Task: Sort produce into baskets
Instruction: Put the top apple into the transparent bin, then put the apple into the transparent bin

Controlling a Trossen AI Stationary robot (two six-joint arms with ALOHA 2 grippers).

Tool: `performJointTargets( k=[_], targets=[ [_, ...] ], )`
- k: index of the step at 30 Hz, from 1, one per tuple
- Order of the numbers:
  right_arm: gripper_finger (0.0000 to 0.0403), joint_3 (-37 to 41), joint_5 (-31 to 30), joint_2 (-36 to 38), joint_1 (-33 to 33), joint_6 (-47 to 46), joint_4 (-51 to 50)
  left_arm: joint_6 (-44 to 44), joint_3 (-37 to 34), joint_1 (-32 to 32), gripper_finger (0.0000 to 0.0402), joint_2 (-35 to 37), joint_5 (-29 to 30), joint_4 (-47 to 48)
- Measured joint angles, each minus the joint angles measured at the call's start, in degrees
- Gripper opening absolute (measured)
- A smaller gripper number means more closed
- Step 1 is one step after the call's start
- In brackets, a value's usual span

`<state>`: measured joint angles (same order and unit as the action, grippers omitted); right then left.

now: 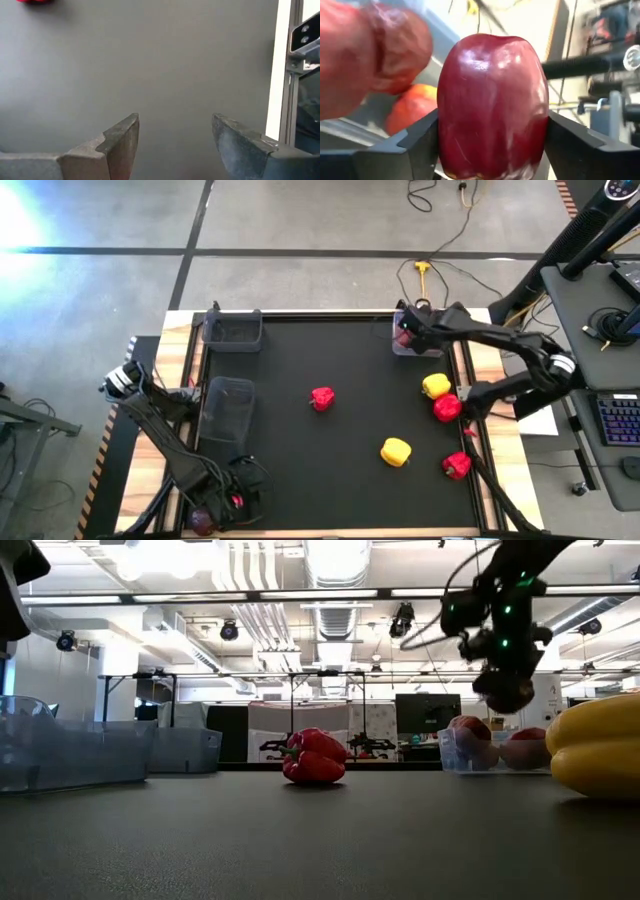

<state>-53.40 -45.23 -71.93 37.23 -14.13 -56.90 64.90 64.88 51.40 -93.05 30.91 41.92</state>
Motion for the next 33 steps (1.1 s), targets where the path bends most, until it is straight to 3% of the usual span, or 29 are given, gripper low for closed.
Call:
performJointTargets(
  k=[3, 11, 19, 25, 33],
  targets=[
    [0.0316, 0.0, 4.0, -2.6, 3.7, 2.6, 2.5, -0.8, 0.0, 0.0, 0.0232, -0.2, -0.1, 0.1],
    [0.0345, 0.0, 3.6, -8.0, 7.9, 4.1, 5.7, -8.1, 0.0, 0.1, 0.0232, 1.1, -1.3, -4.4],
    [0.0347, 0.1, 4.0, -4.2, 7.2, 4.3, 6.7, -0.3, 0.0, 0.0, 0.0232, 2.5, -17.6, -1.5],
    [0.0335, 0.3, 4.5, 4.2, 1.2, 3.4, 10.4, 8.3, 0.0, 0.1, 0.0232, 2.5, -28.6, 2.6],
    [0.0321, 6.2, 9.2, 14.4, -16.5, -1.9, 23.3, 21.5, 0.0, 0.1, 0.0232, 2.4, -42.9, 3.4]
  ],
)
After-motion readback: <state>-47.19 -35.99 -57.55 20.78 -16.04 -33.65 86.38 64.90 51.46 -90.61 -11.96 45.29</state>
